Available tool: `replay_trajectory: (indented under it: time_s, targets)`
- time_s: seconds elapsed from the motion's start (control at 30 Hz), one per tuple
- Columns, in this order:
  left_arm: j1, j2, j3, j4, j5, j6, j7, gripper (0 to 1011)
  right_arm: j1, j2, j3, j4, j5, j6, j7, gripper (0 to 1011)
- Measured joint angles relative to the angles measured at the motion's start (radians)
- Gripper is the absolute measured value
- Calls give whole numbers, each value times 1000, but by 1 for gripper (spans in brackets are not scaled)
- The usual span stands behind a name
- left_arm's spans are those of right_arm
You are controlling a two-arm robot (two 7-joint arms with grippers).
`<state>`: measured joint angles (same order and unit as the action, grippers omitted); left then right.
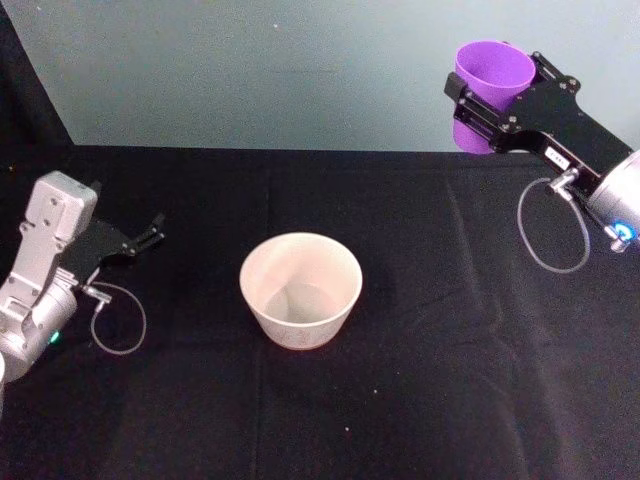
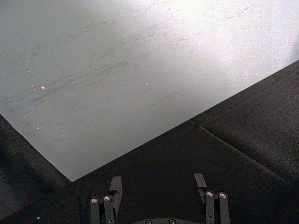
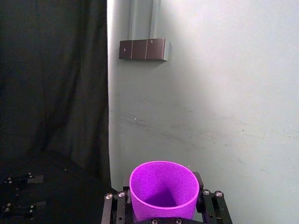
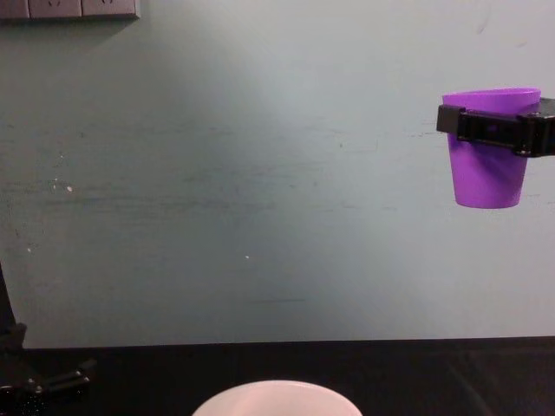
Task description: Pick up the cup and pour the mung beans from the cup into the bowl.
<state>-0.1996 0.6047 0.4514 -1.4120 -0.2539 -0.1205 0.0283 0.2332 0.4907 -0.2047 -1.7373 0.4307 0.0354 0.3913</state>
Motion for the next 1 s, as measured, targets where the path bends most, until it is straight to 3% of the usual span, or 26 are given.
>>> replay_trajectory:
  time_s: [1.0]
  targets:
    - [0,0,0,0,0,0,0,1000,0,0,0,0,0,0,0,746]
